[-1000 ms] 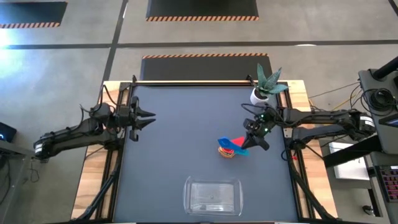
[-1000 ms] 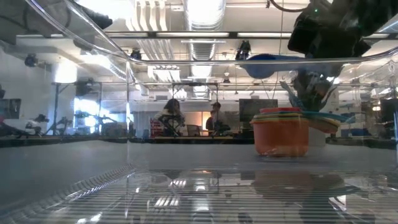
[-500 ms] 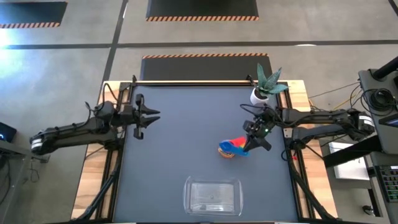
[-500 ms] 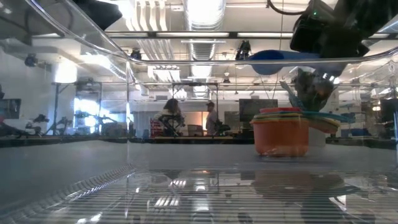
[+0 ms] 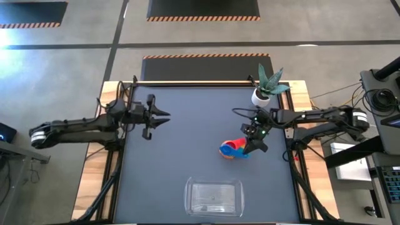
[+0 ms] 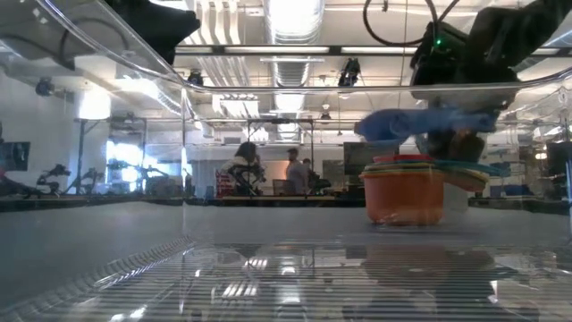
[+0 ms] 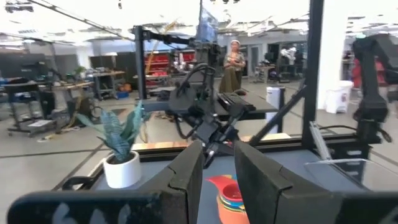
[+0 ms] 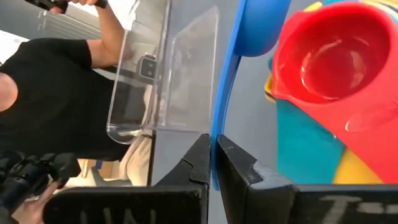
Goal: Nest measuring cups in basket
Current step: Stack the red measuring cup into the light blue measuring cup
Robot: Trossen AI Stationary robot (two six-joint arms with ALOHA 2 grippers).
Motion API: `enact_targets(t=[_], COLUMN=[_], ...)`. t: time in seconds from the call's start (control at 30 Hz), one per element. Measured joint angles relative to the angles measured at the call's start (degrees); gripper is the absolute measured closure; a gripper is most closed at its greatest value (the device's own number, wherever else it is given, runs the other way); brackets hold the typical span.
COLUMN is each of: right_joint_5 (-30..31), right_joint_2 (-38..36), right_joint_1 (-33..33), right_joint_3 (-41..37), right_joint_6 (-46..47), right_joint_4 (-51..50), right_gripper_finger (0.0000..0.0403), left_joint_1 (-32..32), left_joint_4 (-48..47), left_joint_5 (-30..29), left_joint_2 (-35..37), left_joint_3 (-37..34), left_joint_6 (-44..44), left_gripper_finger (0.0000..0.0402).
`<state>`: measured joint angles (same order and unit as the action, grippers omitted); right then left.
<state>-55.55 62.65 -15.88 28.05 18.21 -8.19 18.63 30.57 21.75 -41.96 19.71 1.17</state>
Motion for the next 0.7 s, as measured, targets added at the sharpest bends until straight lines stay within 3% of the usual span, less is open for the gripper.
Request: enact_targets(t=[0.37,0.7], right_joint_5=[-3.7,-4.9], right_joint_2=[-3.4,-3.6], right_joint_1=[-0.5,-5.7], right_joint_3=[-0.5,-2.6], right_joint_6=[1.4,0.7], right_joint_4=[-0.7,-3.4], right_gripper_finger=[0.0395,0.0395], left_joint_1=[0.0,0.0], left_joint_4=[-0.5,-0.5], left_joint_5=[2.9,2.9], left_joint_2=[-2.5,-2.6], left_joint_3=[1.1,1.1], left_joint_6=[0.8,0.8], left_gripper_finger=[0.0326,0.0326])
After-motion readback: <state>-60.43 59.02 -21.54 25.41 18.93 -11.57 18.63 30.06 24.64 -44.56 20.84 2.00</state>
